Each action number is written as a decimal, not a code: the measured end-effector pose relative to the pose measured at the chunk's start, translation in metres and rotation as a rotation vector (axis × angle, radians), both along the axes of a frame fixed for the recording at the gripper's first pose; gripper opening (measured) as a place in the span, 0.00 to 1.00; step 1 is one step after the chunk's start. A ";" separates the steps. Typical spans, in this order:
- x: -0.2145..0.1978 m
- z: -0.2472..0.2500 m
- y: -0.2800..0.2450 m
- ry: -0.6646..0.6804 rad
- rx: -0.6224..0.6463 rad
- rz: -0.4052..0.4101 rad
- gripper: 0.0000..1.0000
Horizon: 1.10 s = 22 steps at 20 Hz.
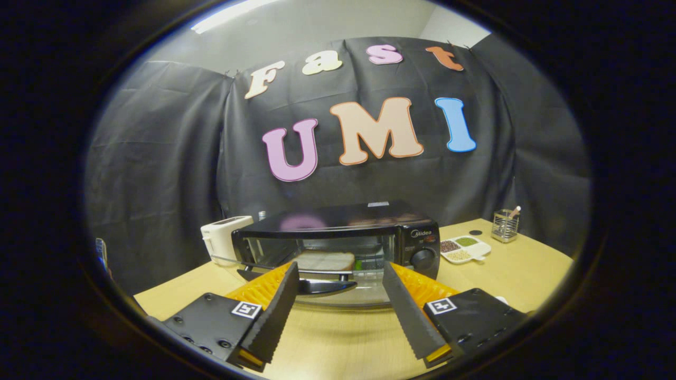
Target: Open the toaster oven, put the food inside, and close the toaster oven door.
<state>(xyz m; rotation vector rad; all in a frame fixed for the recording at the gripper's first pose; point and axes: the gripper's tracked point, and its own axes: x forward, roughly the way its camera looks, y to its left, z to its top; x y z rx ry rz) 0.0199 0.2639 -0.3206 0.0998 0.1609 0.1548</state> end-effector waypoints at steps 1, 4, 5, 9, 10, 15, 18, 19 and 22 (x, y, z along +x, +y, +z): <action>0.003 0.001 0.001 0.002 0.006 0.000 0.98; 0.018 0.007 0.002 -0.005 0.016 -0.003 0.98; 0.022 0.008 0.002 -0.007 0.017 -0.005 0.97; 0.044 0.013 0.002 -0.017 0.020 -0.019 0.97; 0.049 0.014 0.003 -0.017 0.025 -0.022 0.97; 0.071 0.014 0.004 -0.022 0.061 -0.024 0.98; 0.079 0.012 0.005 -0.012 0.102 -0.025 0.97; 0.079 0.013 0.004 -0.013 0.100 -0.023 0.96; 0.080 0.014 0.004 -0.022 0.083 -0.020 0.96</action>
